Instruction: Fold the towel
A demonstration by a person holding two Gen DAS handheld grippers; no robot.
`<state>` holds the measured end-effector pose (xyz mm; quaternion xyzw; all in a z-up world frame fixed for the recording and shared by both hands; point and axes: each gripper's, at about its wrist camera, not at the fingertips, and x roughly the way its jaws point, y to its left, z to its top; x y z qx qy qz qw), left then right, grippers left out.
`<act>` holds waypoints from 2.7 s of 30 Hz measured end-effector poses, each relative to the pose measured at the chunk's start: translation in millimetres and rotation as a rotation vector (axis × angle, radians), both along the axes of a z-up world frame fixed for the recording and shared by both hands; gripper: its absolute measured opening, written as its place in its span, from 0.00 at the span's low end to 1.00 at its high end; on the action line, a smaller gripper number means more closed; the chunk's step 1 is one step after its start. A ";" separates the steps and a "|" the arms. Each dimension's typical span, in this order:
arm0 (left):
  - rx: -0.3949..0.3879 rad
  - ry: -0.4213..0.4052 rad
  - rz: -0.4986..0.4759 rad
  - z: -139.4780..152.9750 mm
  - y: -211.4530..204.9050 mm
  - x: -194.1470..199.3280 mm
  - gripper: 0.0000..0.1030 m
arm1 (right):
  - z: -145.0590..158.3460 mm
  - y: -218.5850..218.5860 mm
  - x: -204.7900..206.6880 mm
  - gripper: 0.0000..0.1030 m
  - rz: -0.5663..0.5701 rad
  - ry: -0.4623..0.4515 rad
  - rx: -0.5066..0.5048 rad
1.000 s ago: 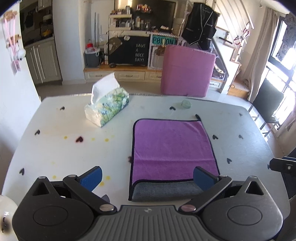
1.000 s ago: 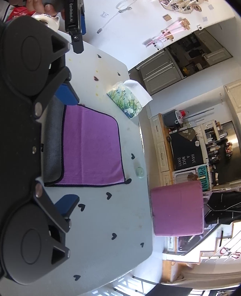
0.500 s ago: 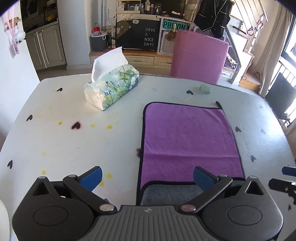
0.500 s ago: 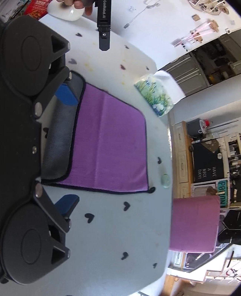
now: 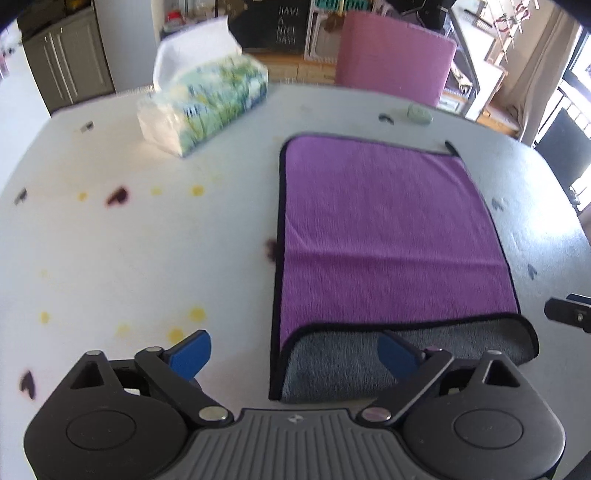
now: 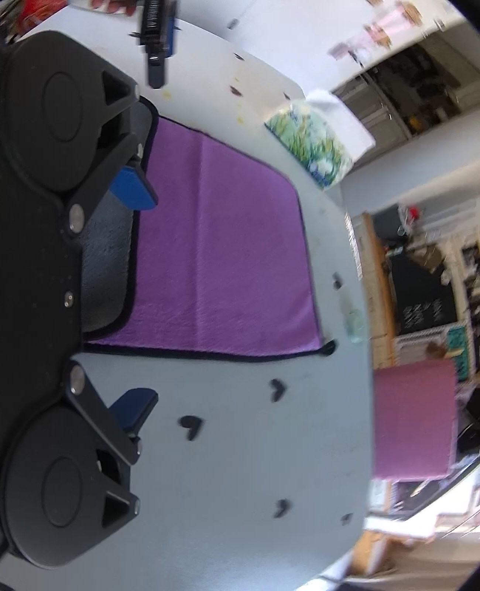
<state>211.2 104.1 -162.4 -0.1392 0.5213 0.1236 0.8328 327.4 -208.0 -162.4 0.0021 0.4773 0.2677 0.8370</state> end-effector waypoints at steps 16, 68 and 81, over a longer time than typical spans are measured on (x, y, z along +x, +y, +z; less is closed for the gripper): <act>-0.058 0.067 0.054 -20.3 5.9 11.3 0.59 | -36.2 -9.2 21.7 0.47 -0.034 0.231 0.032; 0.009 -0.121 0.054 60.7 12.6 40.3 0.04 | 42.3 13.2 27.3 0.04 0.090 -0.028 -0.027; 0.087 -0.186 0.077 90.6 32.3 107.9 0.04 | 82.3 40.6 85.2 0.04 0.047 -0.133 -0.006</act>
